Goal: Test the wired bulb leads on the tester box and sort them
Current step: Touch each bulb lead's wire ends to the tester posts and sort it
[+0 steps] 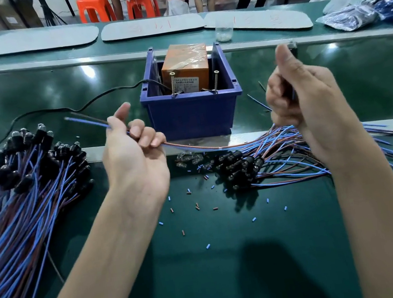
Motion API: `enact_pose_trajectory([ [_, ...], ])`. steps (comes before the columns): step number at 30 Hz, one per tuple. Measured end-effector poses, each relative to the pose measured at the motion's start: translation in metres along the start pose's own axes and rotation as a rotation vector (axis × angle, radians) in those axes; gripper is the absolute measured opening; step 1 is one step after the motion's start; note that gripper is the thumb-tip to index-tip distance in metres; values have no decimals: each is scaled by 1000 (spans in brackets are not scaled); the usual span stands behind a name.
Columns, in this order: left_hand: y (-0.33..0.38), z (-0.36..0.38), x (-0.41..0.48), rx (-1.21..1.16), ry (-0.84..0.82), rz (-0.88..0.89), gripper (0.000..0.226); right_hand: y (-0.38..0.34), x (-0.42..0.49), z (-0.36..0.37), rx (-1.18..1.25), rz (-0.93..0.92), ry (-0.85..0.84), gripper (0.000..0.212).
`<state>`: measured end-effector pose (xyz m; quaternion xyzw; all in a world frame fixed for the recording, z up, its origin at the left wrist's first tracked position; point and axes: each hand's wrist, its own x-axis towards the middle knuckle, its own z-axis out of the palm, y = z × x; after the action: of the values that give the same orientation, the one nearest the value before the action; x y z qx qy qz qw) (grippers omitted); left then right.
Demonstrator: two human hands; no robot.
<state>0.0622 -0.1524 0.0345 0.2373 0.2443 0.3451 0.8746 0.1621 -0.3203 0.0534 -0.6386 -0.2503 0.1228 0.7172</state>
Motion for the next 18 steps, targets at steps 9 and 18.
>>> enact_pose_trajectory([
  [9, -30, 1, -30, 912, -614, -12, 46, 3, -2, -4, -51, 8, 71, 26],
  [18, -30, 0, -32, 1125, -724, -54, 52, 1, 0, -4, -23, 51, 34, 23],
])
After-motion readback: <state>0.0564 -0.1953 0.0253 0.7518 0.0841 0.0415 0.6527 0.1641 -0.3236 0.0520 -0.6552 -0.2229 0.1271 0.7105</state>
